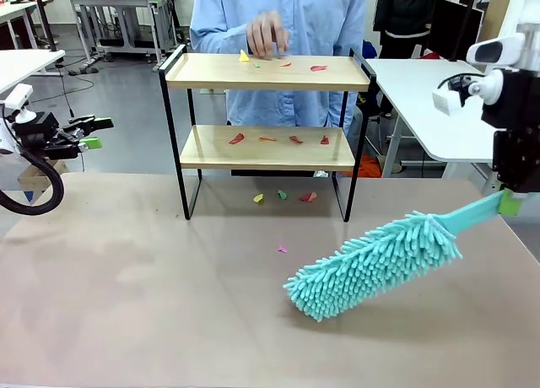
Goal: Clean the shelf.
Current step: Clean the specific section of the Shelf indicated by the human with the Duster.
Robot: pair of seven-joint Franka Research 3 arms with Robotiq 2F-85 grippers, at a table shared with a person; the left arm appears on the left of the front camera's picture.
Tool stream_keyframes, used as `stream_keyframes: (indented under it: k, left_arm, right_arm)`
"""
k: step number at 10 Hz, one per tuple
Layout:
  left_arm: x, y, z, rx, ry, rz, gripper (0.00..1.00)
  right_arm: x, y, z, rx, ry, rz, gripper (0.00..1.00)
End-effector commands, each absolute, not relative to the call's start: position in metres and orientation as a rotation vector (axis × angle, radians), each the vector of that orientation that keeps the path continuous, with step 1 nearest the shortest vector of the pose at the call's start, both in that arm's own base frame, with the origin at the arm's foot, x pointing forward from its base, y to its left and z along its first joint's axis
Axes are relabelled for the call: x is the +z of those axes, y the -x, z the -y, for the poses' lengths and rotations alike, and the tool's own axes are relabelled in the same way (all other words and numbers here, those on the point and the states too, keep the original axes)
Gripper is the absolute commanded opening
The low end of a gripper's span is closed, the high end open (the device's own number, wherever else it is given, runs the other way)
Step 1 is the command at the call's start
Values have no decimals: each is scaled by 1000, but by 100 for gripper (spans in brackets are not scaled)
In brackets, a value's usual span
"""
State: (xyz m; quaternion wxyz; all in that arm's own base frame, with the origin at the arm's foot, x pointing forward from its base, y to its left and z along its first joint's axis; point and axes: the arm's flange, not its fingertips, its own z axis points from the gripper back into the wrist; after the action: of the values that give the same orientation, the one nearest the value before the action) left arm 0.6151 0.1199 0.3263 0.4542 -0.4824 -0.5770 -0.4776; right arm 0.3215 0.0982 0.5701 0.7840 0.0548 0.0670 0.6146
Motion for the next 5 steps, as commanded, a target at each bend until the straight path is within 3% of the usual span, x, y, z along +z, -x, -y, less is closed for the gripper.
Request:
stream_keyframes:
  k: [1, 5]
  left_arm:
    - [328, -614, -119, -1202, 1178, 1424, 100]
    - [328, -614, -119, -1202, 1178, 1424, 100]
  right_arm:
    - [604, -301, -119, 1269, -156, -12, 13]
    - [676, -263, -174, 1114, -227, 219, 13]
